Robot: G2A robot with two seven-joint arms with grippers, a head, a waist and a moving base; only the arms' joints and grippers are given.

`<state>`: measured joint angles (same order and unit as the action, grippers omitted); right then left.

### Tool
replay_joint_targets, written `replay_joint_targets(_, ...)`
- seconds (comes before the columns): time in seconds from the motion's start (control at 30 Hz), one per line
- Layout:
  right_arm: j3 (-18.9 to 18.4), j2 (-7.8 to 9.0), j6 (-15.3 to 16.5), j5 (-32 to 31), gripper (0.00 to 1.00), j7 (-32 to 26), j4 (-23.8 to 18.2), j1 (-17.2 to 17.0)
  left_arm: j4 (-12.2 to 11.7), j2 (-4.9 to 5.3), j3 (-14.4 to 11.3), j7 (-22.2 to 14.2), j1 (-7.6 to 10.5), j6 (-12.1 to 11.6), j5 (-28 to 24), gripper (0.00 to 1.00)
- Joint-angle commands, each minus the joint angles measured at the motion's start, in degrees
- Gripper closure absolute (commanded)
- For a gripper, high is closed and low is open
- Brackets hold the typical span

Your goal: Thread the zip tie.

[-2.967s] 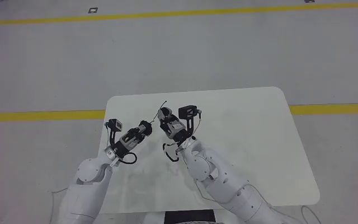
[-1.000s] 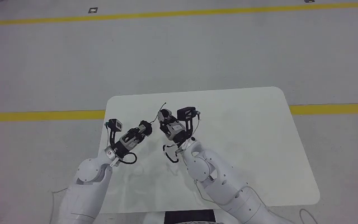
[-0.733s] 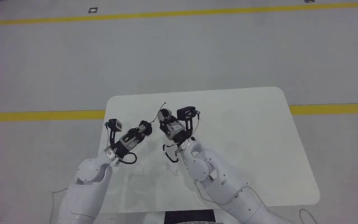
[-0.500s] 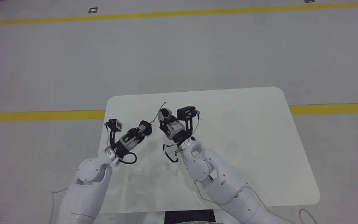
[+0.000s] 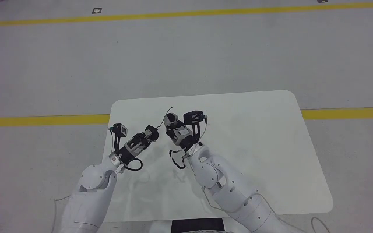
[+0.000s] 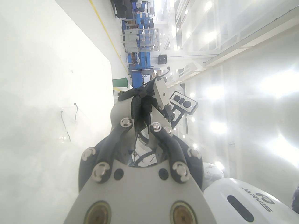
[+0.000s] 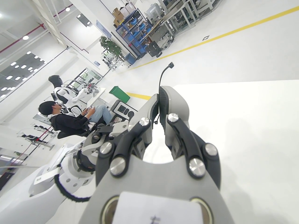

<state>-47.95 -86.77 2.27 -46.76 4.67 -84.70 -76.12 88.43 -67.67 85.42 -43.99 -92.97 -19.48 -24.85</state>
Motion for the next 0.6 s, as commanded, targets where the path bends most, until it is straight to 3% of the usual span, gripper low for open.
replay_joint_targets(0.0, -0.1, -0.02, 0.0, -0.1, 1.0, -0.1, 0.0, 0.0, 0.0, 0.0, 0.0, 0.0, 0.0, 0.0, 0.0, 1.0)
replay_joint_targets(0.57, -0.5, -0.12, 1.4, -0.2, 1.0, -1.8, 0.3, -0.6, 0.0, 0.0, 0.0, 0.0, 0.0, 0.0, 0.0, 1.0)
